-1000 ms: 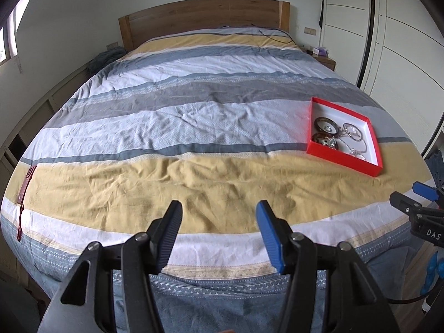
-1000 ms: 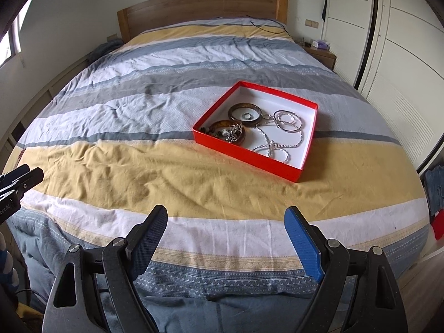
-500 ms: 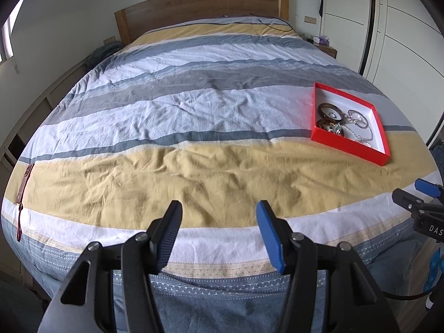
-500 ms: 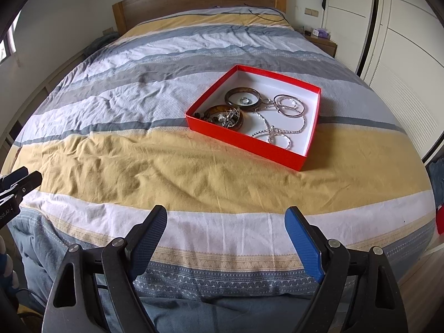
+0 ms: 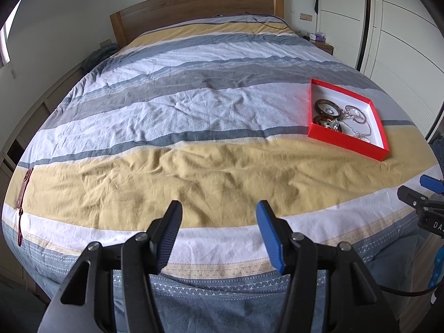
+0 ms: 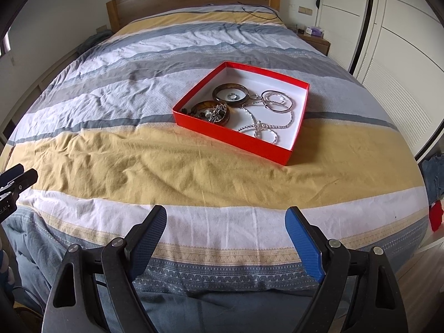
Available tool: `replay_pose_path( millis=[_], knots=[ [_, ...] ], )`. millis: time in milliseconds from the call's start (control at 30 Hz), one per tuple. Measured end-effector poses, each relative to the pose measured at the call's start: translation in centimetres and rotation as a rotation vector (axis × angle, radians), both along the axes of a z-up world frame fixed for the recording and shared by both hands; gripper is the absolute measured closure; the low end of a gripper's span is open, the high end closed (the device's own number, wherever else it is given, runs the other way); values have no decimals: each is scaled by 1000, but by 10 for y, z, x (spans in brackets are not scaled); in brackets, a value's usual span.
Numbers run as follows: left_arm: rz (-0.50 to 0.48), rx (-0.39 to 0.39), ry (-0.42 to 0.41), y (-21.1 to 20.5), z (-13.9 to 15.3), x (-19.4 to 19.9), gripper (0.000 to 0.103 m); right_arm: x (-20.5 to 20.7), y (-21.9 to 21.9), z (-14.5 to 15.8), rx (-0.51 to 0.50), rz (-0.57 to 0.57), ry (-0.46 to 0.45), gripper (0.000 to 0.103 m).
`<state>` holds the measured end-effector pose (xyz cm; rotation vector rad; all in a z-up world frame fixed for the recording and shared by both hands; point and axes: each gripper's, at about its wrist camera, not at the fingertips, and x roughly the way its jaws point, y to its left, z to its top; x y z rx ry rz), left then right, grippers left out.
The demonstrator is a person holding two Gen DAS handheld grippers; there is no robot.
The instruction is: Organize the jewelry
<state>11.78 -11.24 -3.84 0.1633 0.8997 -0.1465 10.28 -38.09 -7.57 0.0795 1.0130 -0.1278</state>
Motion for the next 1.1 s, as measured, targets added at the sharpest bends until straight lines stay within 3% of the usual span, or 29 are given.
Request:
replay_pose_path(
  millis=[167,300,1100],
  knots=[
    [0,1,-7,2,4,-2,50,-3,1,0,-5,7,-2,16],
    [1,1,-14,5,7,-5,49,-5,1,-2,-16,28,15,10],
    [5,3,-60,13,25,-19,49,-14,11,11,-28,54,-5,10]
  ],
)
